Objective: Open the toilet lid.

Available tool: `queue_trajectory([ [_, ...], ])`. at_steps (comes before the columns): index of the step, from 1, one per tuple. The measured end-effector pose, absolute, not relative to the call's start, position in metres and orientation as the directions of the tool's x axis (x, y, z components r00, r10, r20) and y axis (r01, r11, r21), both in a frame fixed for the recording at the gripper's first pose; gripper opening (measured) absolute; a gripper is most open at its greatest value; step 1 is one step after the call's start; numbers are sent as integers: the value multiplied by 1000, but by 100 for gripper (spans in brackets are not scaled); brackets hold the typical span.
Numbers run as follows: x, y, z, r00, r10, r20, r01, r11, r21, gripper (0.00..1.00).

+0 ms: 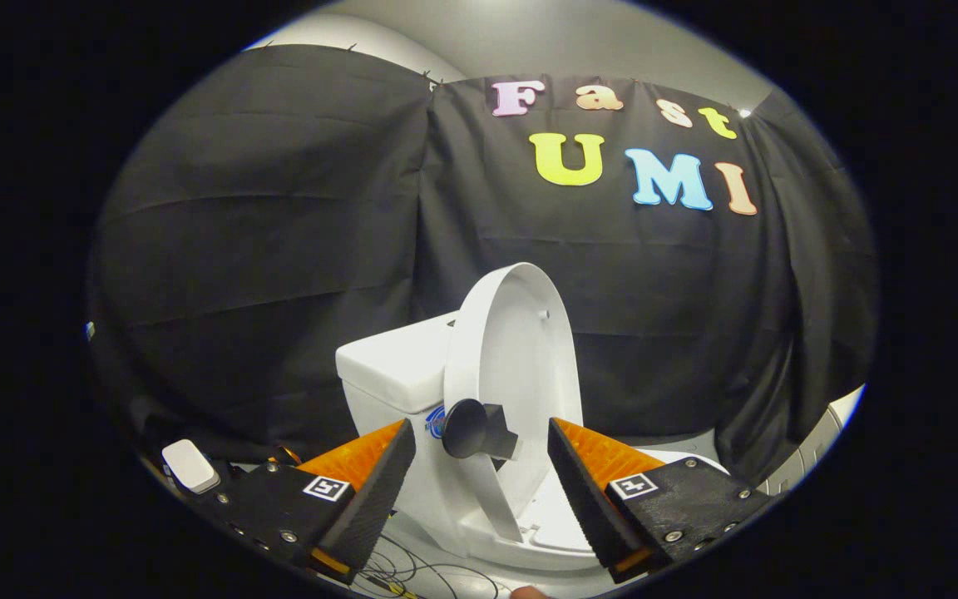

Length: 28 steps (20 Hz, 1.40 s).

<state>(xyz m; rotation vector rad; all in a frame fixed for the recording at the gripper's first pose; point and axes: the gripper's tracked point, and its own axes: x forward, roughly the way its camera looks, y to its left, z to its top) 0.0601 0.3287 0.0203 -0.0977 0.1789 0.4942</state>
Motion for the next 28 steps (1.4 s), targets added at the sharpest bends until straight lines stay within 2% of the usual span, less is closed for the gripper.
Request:
queue_trajectory([
  [5, 47, 289, 56, 895, 432, -113, -433, 901, 17, 97],
  [11, 31, 231, 89, 929, 370, -3, -370, 929, 5, 97],
  [24, 10, 109, 118, 970, 227, 91, -227, 974, -6, 97],
  [28, 10, 80, 111, 979, 188, 81, -189, 982, -1, 97],
])
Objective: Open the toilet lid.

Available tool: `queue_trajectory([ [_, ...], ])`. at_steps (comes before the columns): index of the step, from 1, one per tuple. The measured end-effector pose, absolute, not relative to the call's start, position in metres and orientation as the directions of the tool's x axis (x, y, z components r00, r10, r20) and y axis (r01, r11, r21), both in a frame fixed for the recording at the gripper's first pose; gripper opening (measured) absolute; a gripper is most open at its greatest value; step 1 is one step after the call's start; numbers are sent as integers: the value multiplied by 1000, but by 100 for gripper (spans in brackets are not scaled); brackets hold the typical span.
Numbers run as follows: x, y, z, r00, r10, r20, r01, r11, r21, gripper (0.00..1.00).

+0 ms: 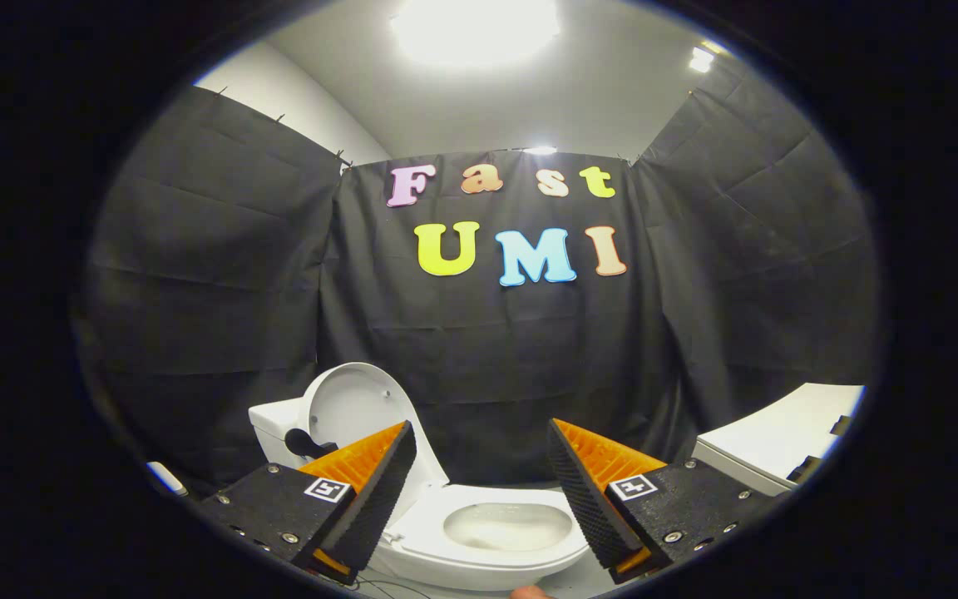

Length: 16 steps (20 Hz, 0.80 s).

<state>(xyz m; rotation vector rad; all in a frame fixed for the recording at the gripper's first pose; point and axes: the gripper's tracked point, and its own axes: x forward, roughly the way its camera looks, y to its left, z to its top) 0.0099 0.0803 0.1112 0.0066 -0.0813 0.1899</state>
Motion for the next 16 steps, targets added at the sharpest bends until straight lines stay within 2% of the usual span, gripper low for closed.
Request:
queue_trajectory([
  [5, 5, 49, 110, 985, 146, 87, -145, 989, -15, 97],
  [16, 1, 17, 82, 996, 89, 21, -89, 996, -5, 97],
])
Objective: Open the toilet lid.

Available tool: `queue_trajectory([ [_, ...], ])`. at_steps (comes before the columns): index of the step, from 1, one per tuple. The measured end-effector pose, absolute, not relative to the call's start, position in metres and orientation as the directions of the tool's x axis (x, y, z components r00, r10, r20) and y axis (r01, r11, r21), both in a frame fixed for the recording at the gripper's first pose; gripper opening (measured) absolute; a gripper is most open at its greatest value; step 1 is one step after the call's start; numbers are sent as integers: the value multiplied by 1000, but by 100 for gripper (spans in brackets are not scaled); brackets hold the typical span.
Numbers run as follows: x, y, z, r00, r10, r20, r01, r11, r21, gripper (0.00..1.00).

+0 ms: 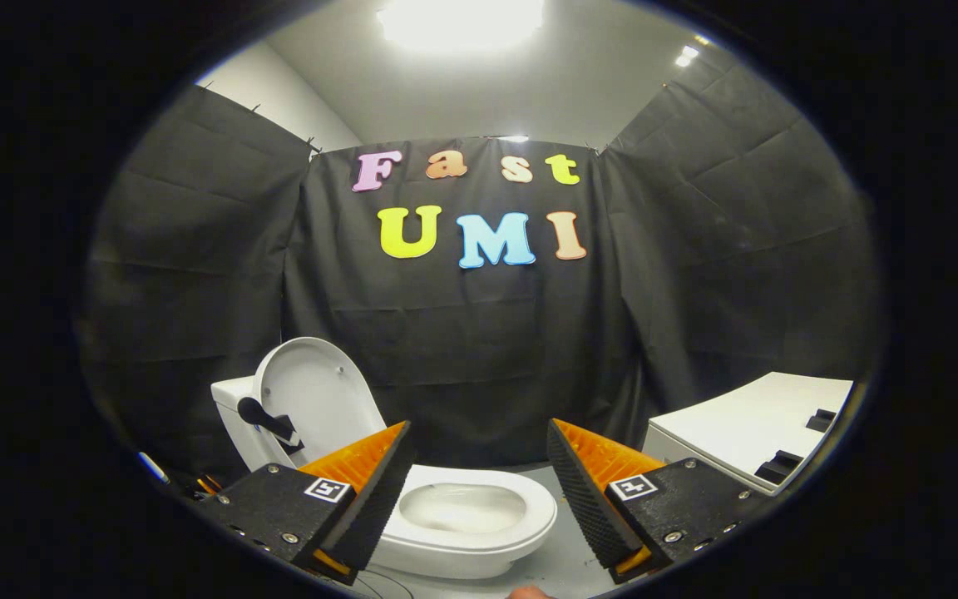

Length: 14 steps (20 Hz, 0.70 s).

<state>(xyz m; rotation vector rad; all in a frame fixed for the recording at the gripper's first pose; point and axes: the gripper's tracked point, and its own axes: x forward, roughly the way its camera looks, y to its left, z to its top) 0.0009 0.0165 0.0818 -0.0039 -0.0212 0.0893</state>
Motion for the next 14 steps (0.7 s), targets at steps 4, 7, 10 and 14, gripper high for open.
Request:
queue_trajectory([
  [4, 1, 16, 80, 996, 90, 23, -90, 996, -4, 97],
  [7, 2, 14, 77, 996, 84, 18, -84, 996, -5, 97],
  [10, 4, 11, 73, 997, 80, 7, -80, 997, 3, 97],
  [14, 5, 8, 74, 997, 74, 8, -74, 997, -3, 97],
])
